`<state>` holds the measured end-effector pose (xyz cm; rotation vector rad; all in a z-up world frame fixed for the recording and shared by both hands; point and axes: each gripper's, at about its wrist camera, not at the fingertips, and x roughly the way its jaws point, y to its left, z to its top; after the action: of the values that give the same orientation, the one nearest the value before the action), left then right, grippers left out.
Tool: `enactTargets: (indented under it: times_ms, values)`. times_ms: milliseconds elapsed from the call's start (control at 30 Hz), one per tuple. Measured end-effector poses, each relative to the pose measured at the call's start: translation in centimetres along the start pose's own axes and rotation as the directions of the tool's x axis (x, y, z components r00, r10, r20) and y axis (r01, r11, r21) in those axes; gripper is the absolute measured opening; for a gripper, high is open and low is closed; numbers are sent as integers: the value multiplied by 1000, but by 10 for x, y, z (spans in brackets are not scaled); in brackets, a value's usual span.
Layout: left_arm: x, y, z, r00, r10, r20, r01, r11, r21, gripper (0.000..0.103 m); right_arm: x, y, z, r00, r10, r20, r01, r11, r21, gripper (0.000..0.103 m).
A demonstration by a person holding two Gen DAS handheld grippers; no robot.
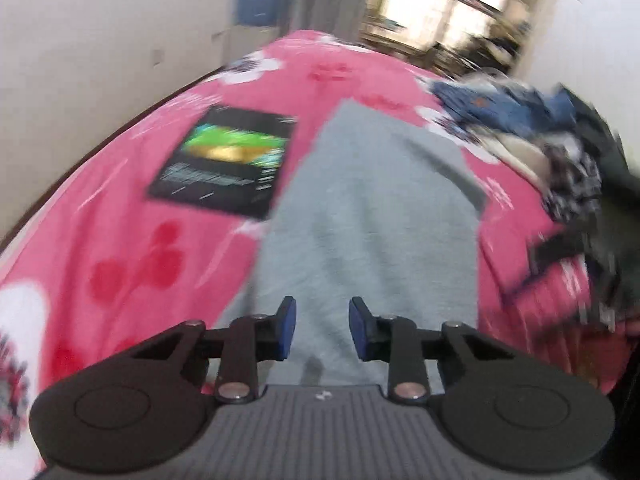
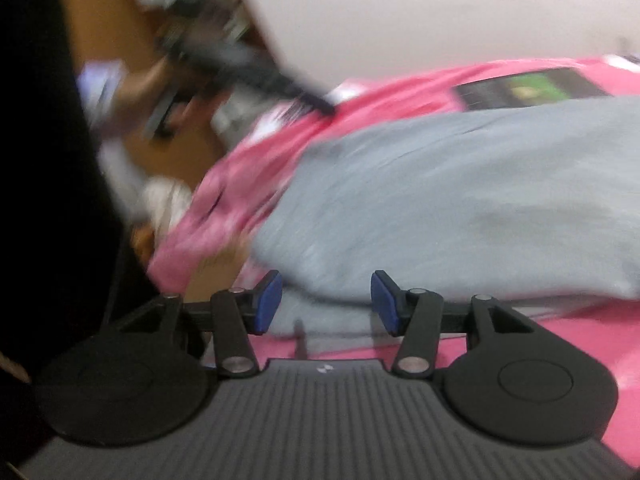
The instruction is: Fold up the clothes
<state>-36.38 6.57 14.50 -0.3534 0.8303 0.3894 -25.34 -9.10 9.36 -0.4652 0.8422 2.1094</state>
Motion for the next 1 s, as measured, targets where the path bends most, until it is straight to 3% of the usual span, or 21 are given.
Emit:
enactTargets:
  times_ms: [100,167,200,233,300,367,467,567,600,667,700,800,867,933,1000]
  values:
    - [41,-23,1,1000,-16,10,15,995,101,29,-10,-17,17,976,-188,112,194,980,-47,49]
    - [80,-32,-9,998,18,-64,-10,991,134,28,-6,-37,22,930,-313,191,322,947,-14,61]
    - [91,-39,-19,996,54,-65,-42,982,182,29,0,-50,23,901,-381,209,384,923,29,67]
    - [90,-46,-28,996,80,-27,-70,966,250,29,8,-67,20,874,-453,176,439,891,112,67]
    - [82,-58,-38,993,120,-3,-112,930,349,29,12,-88,-1,854,-502,139,464,854,235,66]
    - [74,-55,-38,993,118,-28,-104,947,303,28,11,-96,-25,836,-532,133,474,824,310,65]
    - [71,-42,-31,994,80,-70,-63,975,215,29,10,-65,-44,775,-617,135,572,776,265,66]
    - [75,-40,-24,993,75,-94,-53,976,211,30,-3,-44,-41,718,-655,235,613,755,232,66]
    - [76,-41,-24,992,77,-97,-55,975,216,30,-10,-43,-35,687,-668,287,623,744,241,67]
    - [81,-43,-21,992,84,-99,-60,973,223,29,-17,-50,-12,631,-697,342,633,717,292,67]
    - [83,-43,-19,991,87,-103,-62,972,225,29,-20,-60,7,615,-708,347,616,706,350,67]
    - [87,-42,-10,989,79,-126,-54,979,195,30,-26,-86,82,622,-697,356,525,709,470,67]
    - [89,-34,-7,989,53,-136,-34,990,134,30,-33,-87,138,607,-687,399,533,724,438,66]
    - [90,-27,-4,990,31,-141,-21,997,78,30,-51,-74,185,567,-688,454,591,723,358,67]
    - [92,-22,-1,990,18,-143,-13,999,34,30,-81,-59,221,540,-668,512,604,732,316,67]
